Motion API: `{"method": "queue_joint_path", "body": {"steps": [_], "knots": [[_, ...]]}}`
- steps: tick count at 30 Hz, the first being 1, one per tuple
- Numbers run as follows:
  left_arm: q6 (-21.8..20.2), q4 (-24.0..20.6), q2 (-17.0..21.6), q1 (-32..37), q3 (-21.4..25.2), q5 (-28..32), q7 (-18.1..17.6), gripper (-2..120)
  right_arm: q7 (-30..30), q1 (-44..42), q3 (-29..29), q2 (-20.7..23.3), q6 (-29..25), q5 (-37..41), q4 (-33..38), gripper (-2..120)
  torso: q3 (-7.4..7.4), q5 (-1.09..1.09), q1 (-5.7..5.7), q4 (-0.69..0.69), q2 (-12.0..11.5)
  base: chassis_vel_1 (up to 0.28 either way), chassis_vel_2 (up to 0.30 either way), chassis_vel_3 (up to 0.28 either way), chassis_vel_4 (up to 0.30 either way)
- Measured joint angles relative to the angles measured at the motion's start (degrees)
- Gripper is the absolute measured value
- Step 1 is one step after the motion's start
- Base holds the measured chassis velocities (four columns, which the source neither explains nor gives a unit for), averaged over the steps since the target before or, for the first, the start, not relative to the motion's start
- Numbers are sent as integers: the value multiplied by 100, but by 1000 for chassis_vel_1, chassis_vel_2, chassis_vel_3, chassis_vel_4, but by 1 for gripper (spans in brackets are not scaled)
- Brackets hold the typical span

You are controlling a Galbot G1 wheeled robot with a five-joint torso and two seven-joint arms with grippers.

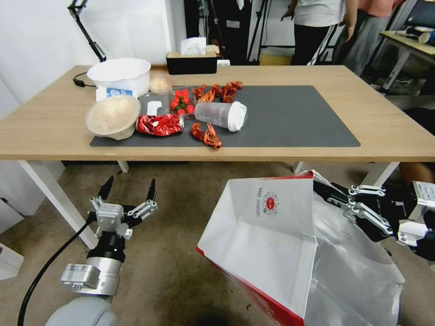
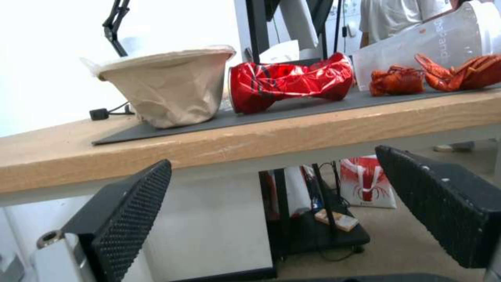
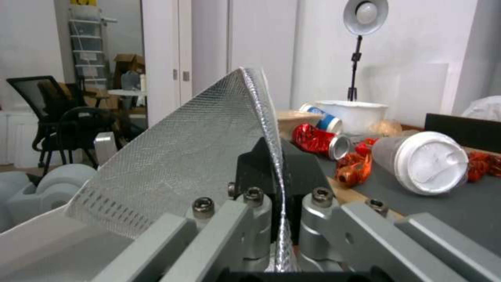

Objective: Pick up the food delivery bag from the floor and place it on the table.

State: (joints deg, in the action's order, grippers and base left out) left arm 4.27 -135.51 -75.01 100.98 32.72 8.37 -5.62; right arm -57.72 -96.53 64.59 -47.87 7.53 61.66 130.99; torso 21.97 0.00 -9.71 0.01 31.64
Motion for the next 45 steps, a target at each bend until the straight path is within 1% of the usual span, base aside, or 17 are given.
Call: {"method": "queue_joint_path", "body": {"steps": [3, 5, 9, 11, 13, 15, 17, 19, 21, 34, 37, 39, 41, 45], "knots": [[2, 9, 1, 4, 0, 0, 10, 98, 1, 24, -22, 2, -1, -8, -16, 0, 32, 0, -18, -1, 50, 0, 0, 0, 0], [2, 14, 4, 4, 7, 0, 32, 98, 14, 47, -66, -4, -8, -29, -26, 0, 84, 0, -45, -1, 131, 0, 0, 0, 0], [1, 16, 6, 4, 7, 0, 43, 98, 30, 58, -100, -16, -23, -51, -35, 0, 141, 0, -81, -1, 224, 0, 0, 0, 0], [1, 21, 3, 4, 3, 0, 43, 98, 32, 60, -104, -17, -24, -53, -36, 0, 153, 0, -89, -1, 244, 0, 0, 0, 0], [1, 33, -9, 7, -12, 0, 33, 98, 38, 64, -109, -19, -27, -57, -44, 0, 201, 0, -119, -1, 321, 0, 0, 0, 0], [1, 37, -10, 7, -12, 0, 32, 98, 38, 64, -110, -19, -27, -57, -44, 0, 208, 0, -123, -1, 333, 0, 0, 0, 0], [3, 49, -10, 9, -6, 0, 28, 98, 37, 62, -110, -19, -29, -59, -55, 0, 260, 0, -157, -1, 419, 0, 0, 0, 0], [4, 50, -10, 9, -5, 0, 28, 98, 37, 60, -110, -21, -29, -60, -55, 0, 267, 0, -162, -1, 430, 0, 0, 0, 0], [16, 75, -11, 12, 1, 0, 14, 98, 32, 50, -118, -50, -36, -70, -55, 0, 319, 0, -197, -1, 517, 0, 0, 0, 0], [72, 100, -36, 42, 2, -10, -43, 98, 41, 26, -94, -55, -50, -70, -45, 0, 480, 0, -315, -1, 795, 0, 0, 0, 0], [87, 105, -38, 55, 8, -12, -50, 98, 46, 18, -92, -67, -57, -68, -35, 0, 554, 0, -358, -1, 913, 0, 0, 0, 0], [89, 105, -39, 57, 8, -13, -52, 98, 47, 17, -92, -68, -58, -67, -35, 0, 565, 0, -365, -1, 932, 0, 0, 0, 0], [94, 113, -42, 58, 8, -15, -59, 98, 48, 17, -92, -76, -59, -66, -34, 0, 615, 0, -399, -1, 1015, 0, 0, 0, 0], [96, 134, -41, 46, 8, -15, -62, 98, 48, 16, -93, -78, -59, -66, -27, 0, 657, 0, -428, -1, 1087, 0, 0, 0, 0]]}}
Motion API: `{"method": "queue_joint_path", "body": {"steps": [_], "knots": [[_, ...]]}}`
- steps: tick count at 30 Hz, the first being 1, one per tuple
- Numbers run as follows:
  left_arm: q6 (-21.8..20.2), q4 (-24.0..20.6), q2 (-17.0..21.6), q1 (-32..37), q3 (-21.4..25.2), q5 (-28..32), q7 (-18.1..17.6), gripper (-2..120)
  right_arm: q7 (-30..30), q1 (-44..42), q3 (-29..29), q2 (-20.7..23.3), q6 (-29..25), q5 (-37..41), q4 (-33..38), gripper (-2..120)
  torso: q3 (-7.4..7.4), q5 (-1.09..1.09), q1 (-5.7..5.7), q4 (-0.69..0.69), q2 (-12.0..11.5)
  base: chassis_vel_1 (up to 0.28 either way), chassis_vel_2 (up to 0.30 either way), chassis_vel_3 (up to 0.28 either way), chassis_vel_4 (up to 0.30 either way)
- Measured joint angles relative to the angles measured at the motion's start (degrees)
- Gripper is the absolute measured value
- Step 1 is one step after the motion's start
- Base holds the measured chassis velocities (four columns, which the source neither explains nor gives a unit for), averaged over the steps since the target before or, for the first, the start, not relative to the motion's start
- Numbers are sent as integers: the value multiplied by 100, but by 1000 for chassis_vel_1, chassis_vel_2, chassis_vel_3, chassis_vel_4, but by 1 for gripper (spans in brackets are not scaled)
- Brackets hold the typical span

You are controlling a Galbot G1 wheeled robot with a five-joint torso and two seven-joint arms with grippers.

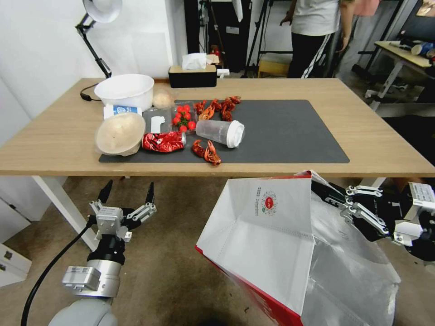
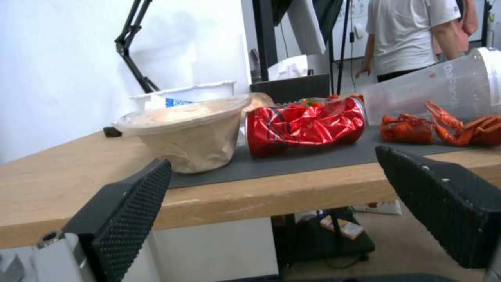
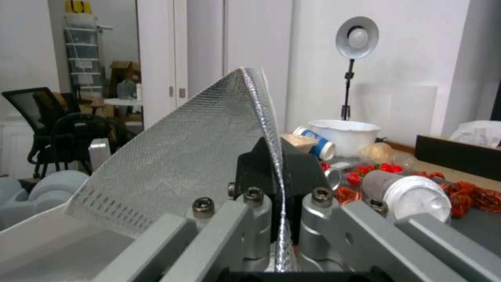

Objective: Pick up the food delivery bag from the floor and place it on the table.

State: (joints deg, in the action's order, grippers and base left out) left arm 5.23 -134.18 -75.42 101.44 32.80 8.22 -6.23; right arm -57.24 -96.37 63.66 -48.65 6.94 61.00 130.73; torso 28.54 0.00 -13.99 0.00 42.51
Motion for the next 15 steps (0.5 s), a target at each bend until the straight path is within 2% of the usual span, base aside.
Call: {"method": "queue_joint_path", "body": {"steps": [15], "knots": [[16, 27, 5, -18, 3, 0, -14, 98, -1, 9, -22, -17, 0, 11, 3, 0, 228, 0, -170, 0, 397, 0, 0, 0, 0]]}}
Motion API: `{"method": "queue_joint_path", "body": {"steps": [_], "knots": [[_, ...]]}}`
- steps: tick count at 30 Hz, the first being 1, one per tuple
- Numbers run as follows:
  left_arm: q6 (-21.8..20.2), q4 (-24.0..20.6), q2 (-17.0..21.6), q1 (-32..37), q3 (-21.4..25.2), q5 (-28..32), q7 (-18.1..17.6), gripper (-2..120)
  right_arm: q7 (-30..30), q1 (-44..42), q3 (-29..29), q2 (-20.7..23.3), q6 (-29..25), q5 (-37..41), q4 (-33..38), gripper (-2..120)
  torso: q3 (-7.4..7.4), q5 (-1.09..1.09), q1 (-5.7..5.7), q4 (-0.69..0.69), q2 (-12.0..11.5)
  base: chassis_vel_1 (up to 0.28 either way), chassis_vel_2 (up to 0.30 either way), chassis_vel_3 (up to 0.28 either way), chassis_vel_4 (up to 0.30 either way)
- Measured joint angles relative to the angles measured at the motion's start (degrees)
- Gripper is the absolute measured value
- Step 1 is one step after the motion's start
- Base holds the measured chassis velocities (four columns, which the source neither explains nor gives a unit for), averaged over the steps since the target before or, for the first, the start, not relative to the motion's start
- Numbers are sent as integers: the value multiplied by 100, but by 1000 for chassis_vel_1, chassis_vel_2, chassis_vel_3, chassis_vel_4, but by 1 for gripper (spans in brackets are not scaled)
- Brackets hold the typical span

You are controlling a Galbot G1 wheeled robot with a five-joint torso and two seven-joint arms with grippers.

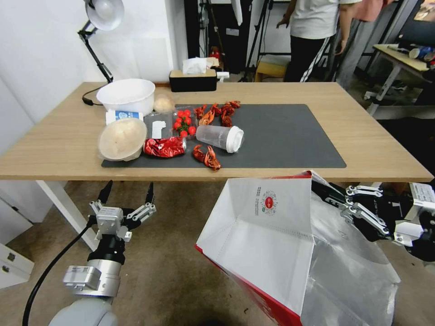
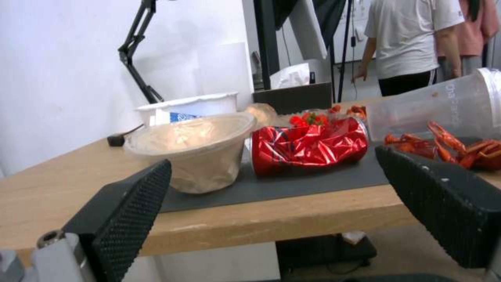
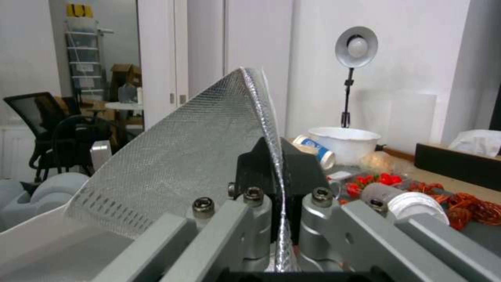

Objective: Pick up the food delivery bag from the floor and place it on the table.

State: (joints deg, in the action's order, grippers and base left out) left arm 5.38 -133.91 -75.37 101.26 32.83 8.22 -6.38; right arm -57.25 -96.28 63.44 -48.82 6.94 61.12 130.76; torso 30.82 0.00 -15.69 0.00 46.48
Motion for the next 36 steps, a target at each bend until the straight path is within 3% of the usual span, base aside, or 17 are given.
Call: {"method": "queue_joint_path", "body": {"steps": [36], "knots": [[93, 53, 1, -39, -12, 18, -2, 98, -3, -9, -48, -36, -17, -48, -39, 0, 536, 0, -396, 0, 932, 0, 0, 0, 0]]}}
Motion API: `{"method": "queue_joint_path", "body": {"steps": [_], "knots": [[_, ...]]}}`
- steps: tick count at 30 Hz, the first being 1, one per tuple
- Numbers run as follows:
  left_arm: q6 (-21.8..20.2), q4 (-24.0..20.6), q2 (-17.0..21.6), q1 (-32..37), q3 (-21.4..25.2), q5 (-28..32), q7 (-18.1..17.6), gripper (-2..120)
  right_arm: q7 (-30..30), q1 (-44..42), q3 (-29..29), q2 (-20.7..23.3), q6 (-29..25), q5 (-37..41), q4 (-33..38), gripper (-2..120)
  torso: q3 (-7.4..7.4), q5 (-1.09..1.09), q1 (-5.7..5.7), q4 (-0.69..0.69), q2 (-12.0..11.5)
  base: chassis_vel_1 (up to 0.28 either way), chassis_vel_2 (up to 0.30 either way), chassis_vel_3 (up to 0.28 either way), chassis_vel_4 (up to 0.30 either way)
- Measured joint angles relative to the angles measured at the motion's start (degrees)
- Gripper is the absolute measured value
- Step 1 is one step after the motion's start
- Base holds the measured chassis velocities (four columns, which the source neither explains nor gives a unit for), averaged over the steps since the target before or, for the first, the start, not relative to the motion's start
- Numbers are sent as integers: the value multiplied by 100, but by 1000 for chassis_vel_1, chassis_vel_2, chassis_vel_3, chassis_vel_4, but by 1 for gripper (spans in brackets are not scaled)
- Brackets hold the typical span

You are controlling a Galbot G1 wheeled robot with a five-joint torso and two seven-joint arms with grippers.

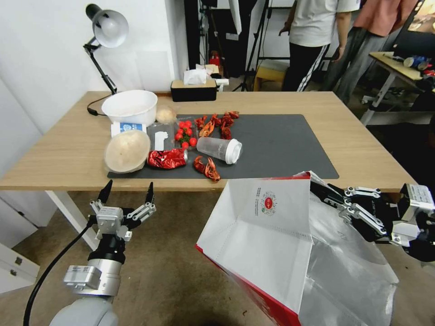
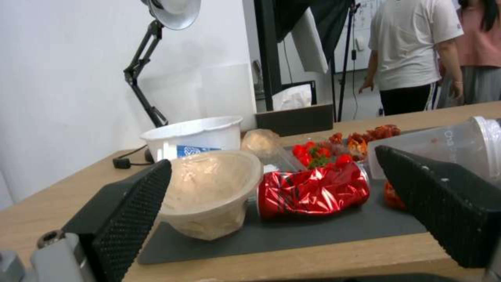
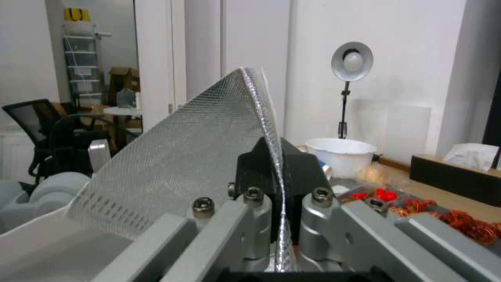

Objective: Pick up the food delivery bag from the floor and place it on the table.

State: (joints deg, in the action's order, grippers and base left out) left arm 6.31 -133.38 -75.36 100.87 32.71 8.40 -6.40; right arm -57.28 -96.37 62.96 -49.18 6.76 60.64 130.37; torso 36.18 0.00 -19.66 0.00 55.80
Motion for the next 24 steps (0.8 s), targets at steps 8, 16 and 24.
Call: {"method": "queue_joint_path", "body": {"steps": [8, 16, 24], "knots": [[29, -1, 5, 14, 1, 5, -38, 98, -4, -20, -2, -14, -7, -9, 6, 0, 120, 0, -92, 0, 212, 0, 0, 0, 0], [271, -7, 9, 33, -1, 108, 116, 101, -11, -26, 6, -10, -9, -12, 5, 0, 225, 0, -170, 0, 396, 0, 0, 0, 0], [299, -2, 3, 3, -23, 92, 115, 100, -15, -47, 34, -6, -5, 6, 56, 0, 230, 0, -174, 0, 405, 0, 0, 0, 0]]}}
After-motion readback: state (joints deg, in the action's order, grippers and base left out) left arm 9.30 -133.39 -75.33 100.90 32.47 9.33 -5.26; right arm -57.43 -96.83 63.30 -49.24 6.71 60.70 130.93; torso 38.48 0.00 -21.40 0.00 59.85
